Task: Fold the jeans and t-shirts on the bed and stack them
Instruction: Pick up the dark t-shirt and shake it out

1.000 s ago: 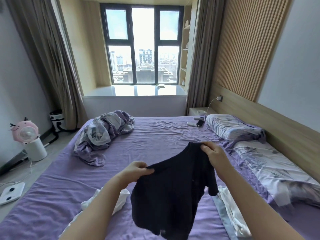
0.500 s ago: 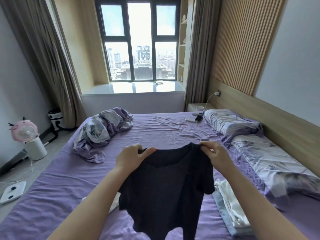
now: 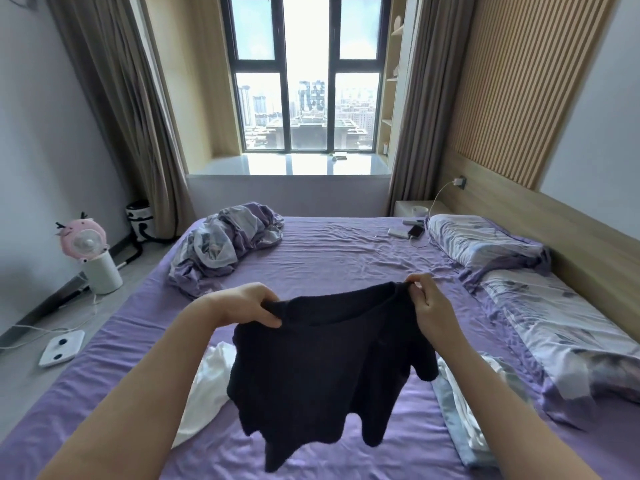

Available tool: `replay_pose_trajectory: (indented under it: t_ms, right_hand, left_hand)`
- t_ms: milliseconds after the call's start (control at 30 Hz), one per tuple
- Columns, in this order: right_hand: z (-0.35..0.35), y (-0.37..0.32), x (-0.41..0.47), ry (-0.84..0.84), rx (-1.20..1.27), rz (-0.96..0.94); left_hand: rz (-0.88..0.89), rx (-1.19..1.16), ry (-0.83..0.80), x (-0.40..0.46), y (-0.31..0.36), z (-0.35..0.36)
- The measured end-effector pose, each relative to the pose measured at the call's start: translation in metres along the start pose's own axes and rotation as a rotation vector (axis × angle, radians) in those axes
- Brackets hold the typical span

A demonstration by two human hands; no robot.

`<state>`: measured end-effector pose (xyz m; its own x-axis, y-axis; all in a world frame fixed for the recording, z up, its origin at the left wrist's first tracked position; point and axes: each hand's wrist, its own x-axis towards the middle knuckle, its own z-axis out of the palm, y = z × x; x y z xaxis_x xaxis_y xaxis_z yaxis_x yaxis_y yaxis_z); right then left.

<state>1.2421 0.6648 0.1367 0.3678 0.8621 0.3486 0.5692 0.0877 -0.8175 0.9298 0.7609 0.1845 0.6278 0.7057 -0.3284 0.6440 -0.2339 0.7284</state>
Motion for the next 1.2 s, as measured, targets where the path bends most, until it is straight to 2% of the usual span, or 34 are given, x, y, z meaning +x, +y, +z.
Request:
replay_pose_trajectory:
  t_ms: [100, 200, 400, 467, 567, 667, 733, 867, 1000, 1200]
  right_hand:
    - [0.000, -0.002, -0.010, -0.023, -0.006, -0.016]
    - [-0.006, 0.004, -0.022, -0.083, 0.005, -0.009]
    - [-0.017, 0.029, -0.053, -0.419, 0.126, 0.151]
    - [-0.018, 0.036, -0.061, -0.508, 0.270, 0.246]
    - [-0.022, 0.039, -0.061, -0.671, 0.538, 0.373]
    - [-0.021, 0.045, -0.051, -0.747, 0.679, 0.458]
    - [-0.011, 0.055, -0.046, -0.736, 0.599, 0.512]
    - [0.037, 0.093, -0.047, -0.649, 0.247, 0.520]
    - [0.095, 0.146, -0.058, -0.605, -0.021, 0.490]
    - [0.171, 0.220, -0.066, -0.478, -0.226, 0.485]
  left_hand:
    - [-0.003, 0.069, 0.212, -0.001, -0.008, 0.014]
    - [0.032, 0.042, 0.227, -0.007, -0.024, 0.040]
    - [0.036, -0.072, 0.340, -0.021, -0.040, 0.089]
    - [0.036, -0.193, 0.285, -0.028, -0.026, 0.096]
    - [0.024, -0.471, 0.081, -0.035, -0.006, 0.091]
    - [-0.062, -0.545, -0.064, -0.033, -0.007, 0.078]
    - [-0.171, -0.509, -0.052, -0.019, -0.019, 0.076]
    - [-0.320, -0.007, 0.149, 0.033, -0.067, 0.103]
    - [-0.326, 0.040, 0.161, 0.086, -0.132, 0.147]
    - [-0.341, 0.127, 0.176, 0.154, -0.221, 0.180]
